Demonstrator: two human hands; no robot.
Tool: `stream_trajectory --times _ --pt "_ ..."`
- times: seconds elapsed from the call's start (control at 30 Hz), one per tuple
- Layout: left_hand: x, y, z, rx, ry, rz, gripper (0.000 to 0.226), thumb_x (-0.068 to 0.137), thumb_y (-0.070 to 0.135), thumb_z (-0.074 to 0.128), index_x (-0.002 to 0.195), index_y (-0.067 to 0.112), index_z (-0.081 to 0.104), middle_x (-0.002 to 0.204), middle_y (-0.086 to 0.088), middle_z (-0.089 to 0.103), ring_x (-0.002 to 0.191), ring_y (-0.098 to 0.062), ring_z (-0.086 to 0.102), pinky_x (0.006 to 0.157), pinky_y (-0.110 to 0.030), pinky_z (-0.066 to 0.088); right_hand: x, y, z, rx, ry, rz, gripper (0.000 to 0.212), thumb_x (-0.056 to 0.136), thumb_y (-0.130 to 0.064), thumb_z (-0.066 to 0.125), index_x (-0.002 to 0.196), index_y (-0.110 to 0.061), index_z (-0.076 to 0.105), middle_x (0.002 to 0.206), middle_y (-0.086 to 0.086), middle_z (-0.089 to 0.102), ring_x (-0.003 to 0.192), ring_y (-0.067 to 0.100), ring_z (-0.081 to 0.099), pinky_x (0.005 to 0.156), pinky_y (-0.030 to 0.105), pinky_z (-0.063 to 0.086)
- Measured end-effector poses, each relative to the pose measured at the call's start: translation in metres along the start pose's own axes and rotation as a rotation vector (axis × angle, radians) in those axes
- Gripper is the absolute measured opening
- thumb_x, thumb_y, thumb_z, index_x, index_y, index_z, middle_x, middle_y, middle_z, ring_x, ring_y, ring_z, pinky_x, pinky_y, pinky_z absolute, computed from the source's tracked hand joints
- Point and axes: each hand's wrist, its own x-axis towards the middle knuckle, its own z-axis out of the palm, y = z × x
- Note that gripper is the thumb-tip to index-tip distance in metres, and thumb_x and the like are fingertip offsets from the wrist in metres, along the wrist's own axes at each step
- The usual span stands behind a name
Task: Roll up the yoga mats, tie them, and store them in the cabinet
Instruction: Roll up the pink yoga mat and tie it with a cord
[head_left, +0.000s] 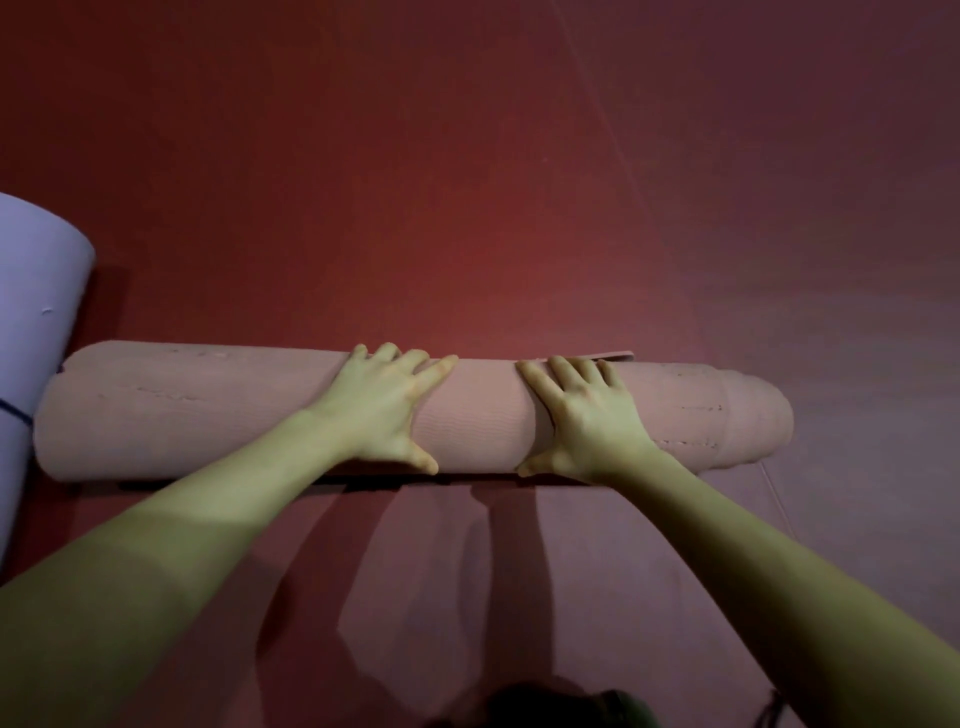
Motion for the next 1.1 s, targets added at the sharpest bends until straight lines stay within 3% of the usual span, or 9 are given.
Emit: stream_trajectory --times 0.2,0.4,0.47,0.53,0.63,0.7,0.8,0.93,1.1 --pt "-0.020 0.008 0.007 -0.013 -0.028 0.038 0.122 0.059 0.082 0.059 0.152 0.028 0.000 0.153 0.001 0.026 0.131 -0.024 0.034 0.105 -0.043 0.032 -0.022 -0.011 -0.004 0.004 -0.084 0.003 0.116 0.043 -0.075 0.075 0.140 -0.017 0.045 0.122 0.014 0.058 0.104 0.037 0.054 0.090 0.049 0.042" --pt "-0.020 -0.011 0.003 -0.038 -0.021 0.109 0.103 0.077 0.079 0.042 0.151 0.030 -0.011 0.160 -0.007 0.004 0.145 -0.029 0.012 0.116 -0.047 0.012 -0.007 -0.003 -0.021 0.023 -0.195 0.015 0.113 0.061 -0.083 0.059 0.152 -0.035 0.012 0.152 0.004 0.032 0.135 0.029 0.033 0.111 0.046 0.024" --pt "-0.021 -0.009 0.005 -0.026 0.088 0.096 0.086 0.087 0.072 0.029 0.152 0.027 -0.004 0.160 -0.008 0.008 0.145 -0.029 0.013 0.116 -0.046 0.009 -0.005 0.003 -0.025 0.004 -0.156 0.038 0.106 0.063 -0.088 0.041 0.152 -0.036 0.015 0.152 0.003 0.032 0.135 0.029 0.033 0.111 0.048 0.026" --pt "-0.020 -0.004 0.006 -0.034 0.137 0.029 0.079 0.091 0.066 0.025 0.152 0.024 -0.001 0.159 -0.011 0.008 0.145 -0.032 0.011 0.116 -0.049 0.008 -0.005 0.005 -0.025 0.011 -0.088 0.094 0.092 0.072 -0.081 0.041 0.149 -0.032 0.028 0.146 0.006 0.041 0.130 0.031 0.039 0.106 0.048 0.031" --pt "-0.014 0.006 0.005 0.005 0.114 -0.020 0.084 0.090 0.067 0.028 0.151 0.023 -0.009 0.159 -0.014 -0.002 0.145 -0.035 0.005 0.115 -0.056 0.006 -0.011 -0.002 -0.019 -0.015 0.069 0.141 0.076 0.080 -0.071 0.040 0.133 -0.019 0.055 0.124 0.012 0.059 0.110 0.035 0.057 0.091 0.052 0.043" --pt "-0.010 0.013 0.006 0.025 0.124 -0.009 0.091 0.086 0.072 0.030 0.151 0.024 -0.011 0.159 -0.014 -0.004 0.145 -0.037 0.004 0.113 -0.059 0.006 -0.017 -0.002 -0.017 -0.017 0.096 0.198 0.074 0.080 -0.070 0.037 0.126 -0.017 0.060 0.117 0.012 0.062 0.104 0.035 0.060 0.086 0.055 0.045" --pt "-0.003 0.026 0.005 0.019 0.092 -0.037 0.106 0.077 0.080 0.037 0.151 0.021 -0.012 0.159 -0.015 -0.007 0.144 -0.041 0.002 0.109 -0.065 0.004 -0.032 0.001 -0.010 0.005 0.063 0.280 0.070 0.085 -0.066 0.034 0.137 -0.023 0.051 0.135 0.010 0.054 0.123 0.033 0.051 0.094 0.060 0.037" --pt "0.010 0.046 0.001 -0.011 0.091 -0.051 0.111 0.074 0.083 0.039 0.150 0.023 -0.015 0.158 -0.016 -0.009 0.142 -0.045 0.001 0.109 -0.067 0.003 -0.059 0.010 -0.007 -0.002 -0.008 0.371 0.055 0.099 -0.050 0.032 0.151 -0.036 0.020 0.158 0.001 0.022 0.144 0.027 0.019 0.110 0.057 0.019" --pt "0.021 0.084 -0.006 -0.031 0.105 -0.015 0.100 0.082 0.075 0.035 0.150 0.022 -0.015 0.158 -0.017 -0.011 0.143 -0.045 -0.002 0.110 -0.065 0.001 -0.089 0.024 -0.002 0.005 -0.002 0.393 0.055 0.097 -0.050 0.026 0.150 -0.033 0.026 0.156 0.004 0.029 0.142 0.030 0.028 0.110 0.055 0.024"
